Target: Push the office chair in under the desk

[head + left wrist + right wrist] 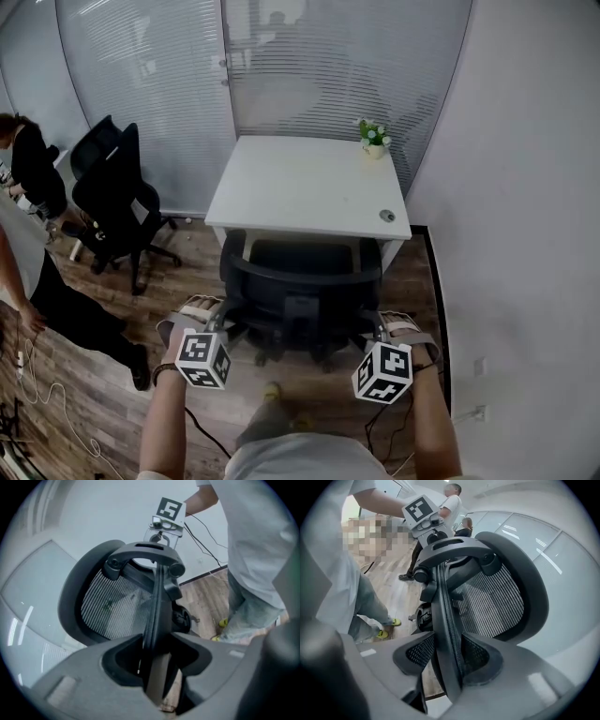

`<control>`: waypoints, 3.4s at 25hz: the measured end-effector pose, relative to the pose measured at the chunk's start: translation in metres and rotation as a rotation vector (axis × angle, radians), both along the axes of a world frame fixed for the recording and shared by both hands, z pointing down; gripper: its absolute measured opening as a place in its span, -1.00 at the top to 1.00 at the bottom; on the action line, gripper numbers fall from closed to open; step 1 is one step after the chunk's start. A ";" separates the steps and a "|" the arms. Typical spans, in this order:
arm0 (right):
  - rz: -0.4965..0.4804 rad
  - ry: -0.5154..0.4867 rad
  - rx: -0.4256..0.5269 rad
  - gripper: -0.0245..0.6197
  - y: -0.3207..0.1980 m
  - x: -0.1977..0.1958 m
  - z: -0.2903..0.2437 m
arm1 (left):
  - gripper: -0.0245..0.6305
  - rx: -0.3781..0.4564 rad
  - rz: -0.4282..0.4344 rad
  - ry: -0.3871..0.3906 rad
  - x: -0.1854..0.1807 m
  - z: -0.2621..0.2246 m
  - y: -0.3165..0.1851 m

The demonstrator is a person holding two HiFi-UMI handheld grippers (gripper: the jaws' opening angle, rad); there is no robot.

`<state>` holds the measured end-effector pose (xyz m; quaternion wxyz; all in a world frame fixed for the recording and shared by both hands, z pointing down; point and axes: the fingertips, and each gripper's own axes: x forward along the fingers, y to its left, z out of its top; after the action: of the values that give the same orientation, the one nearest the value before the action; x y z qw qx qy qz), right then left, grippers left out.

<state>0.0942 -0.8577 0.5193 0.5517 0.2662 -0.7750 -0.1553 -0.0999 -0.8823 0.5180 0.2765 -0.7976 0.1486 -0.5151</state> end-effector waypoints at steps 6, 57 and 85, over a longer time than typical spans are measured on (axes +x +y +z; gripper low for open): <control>0.004 0.001 0.024 0.38 -0.004 0.001 0.004 | 0.37 0.028 0.010 0.009 0.002 0.004 -0.006; 0.440 -0.737 0.394 0.92 0.050 0.023 -0.094 | 0.77 0.152 -0.544 0.905 -0.028 -0.084 0.057; 0.597 -0.957 0.357 0.92 0.061 0.056 -0.098 | 0.93 0.153 -0.680 1.097 -0.047 -0.104 0.059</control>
<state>0.1505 -0.7972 0.4212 0.1071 0.6022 -0.7910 0.0160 -0.1473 -0.8237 0.4142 0.0379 -0.8312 0.5488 -0.0799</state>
